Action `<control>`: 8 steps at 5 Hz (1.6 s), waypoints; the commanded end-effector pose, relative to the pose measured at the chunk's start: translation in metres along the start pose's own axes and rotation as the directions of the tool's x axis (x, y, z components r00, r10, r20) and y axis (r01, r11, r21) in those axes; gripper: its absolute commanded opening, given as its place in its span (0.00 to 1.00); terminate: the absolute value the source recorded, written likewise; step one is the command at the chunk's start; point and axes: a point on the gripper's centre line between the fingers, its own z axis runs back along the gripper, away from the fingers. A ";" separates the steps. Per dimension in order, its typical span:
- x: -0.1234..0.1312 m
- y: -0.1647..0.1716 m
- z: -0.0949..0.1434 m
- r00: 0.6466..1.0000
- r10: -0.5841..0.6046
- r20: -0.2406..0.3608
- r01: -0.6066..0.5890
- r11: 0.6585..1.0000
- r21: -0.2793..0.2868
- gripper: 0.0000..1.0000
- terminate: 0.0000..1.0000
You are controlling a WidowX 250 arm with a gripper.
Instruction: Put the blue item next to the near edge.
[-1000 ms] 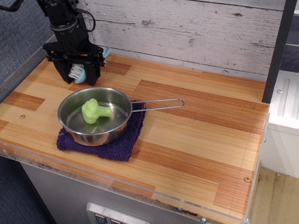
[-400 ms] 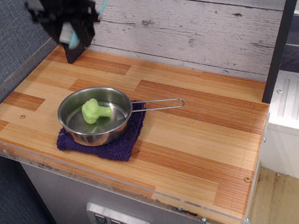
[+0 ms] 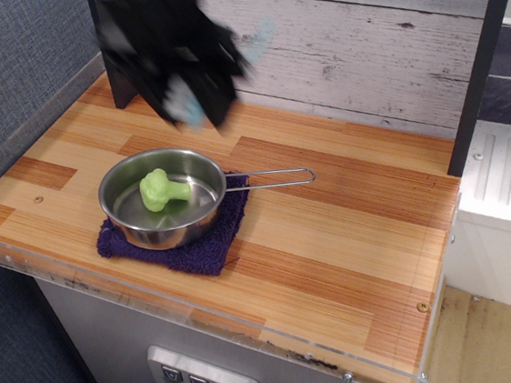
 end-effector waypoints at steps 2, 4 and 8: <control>-0.033 -0.062 -0.062 0.982 -0.046 -0.182 0.073 0.987 0.144 0.00 0.00; -0.047 -0.062 -0.087 0.978 -0.042 -0.204 0.073 0.987 0.143 0.00 0.00; -0.050 -0.069 -0.079 0.966 -0.037 -0.255 0.053 0.997 0.058 1.00 0.00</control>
